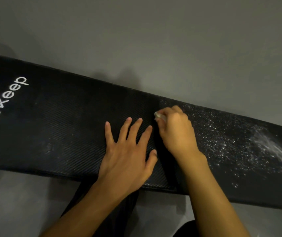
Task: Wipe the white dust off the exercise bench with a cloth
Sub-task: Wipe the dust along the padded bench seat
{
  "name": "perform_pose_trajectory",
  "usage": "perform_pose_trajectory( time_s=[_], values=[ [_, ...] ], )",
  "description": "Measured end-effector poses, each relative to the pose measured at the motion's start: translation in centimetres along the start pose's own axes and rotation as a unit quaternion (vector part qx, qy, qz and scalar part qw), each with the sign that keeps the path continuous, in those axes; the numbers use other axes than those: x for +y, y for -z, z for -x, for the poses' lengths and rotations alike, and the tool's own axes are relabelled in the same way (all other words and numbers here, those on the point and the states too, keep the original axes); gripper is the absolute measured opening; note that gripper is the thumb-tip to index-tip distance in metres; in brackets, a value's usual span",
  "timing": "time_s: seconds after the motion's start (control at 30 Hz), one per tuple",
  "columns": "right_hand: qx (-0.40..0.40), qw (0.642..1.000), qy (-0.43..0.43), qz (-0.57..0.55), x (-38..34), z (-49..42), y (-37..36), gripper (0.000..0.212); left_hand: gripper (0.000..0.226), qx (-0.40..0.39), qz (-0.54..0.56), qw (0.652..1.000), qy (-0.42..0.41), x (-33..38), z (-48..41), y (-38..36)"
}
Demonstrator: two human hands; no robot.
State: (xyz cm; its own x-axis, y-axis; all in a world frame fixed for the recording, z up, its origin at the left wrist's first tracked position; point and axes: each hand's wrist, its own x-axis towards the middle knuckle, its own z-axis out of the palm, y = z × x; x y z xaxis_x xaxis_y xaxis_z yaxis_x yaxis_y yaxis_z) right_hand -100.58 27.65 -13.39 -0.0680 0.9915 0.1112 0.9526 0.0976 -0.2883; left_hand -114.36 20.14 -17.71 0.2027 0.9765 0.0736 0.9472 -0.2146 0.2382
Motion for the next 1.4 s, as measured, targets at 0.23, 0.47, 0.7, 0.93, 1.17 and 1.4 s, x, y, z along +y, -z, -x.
perform_pose_trajectory(
  time_s=[0.23, 0.47, 0.7, 0.93, 1.17, 1.4],
  values=[
    [0.004, 0.994, -0.092, 0.059, 0.2, -4.8, -0.1, 0.027, 0.066, -0.002, 0.001, 1.000, 0.007, 0.1, 0.0, 0.1],
    [-0.030, 0.999, -0.010, 0.020, -0.6, 1.1, 0.1, 0.028, 0.066, 0.004, 0.004, 1.000, 0.008, 0.2, 0.0, 0.0],
    [-0.036, 0.999, -0.017, 0.008, -1.6, 5.5, 0.6, 0.027, 0.061, 0.000, 0.015, 1.000, 0.006, 0.0, 0.0, 0.1],
    [0.013, 0.999, -0.053, -0.007, -0.3, 6.4, 0.1, 0.024, 0.056, 0.000, 0.019, 1.000, 0.001, -0.1, 0.0, -0.1],
    [-0.032, 0.998, -0.018, -0.060, 0.4, 12.9, 1.1, 0.019, 0.056, -0.002, 0.029, 1.000, 0.003, -0.1, 0.0, -0.1],
    [0.008, 0.999, -0.010, -0.044, -0.1, 12.3, 0.2, 0.015, 0.055, 0.001, 0.036, 0.999, -0.004, -0.3, 0.2, 0.1]
  ],
)
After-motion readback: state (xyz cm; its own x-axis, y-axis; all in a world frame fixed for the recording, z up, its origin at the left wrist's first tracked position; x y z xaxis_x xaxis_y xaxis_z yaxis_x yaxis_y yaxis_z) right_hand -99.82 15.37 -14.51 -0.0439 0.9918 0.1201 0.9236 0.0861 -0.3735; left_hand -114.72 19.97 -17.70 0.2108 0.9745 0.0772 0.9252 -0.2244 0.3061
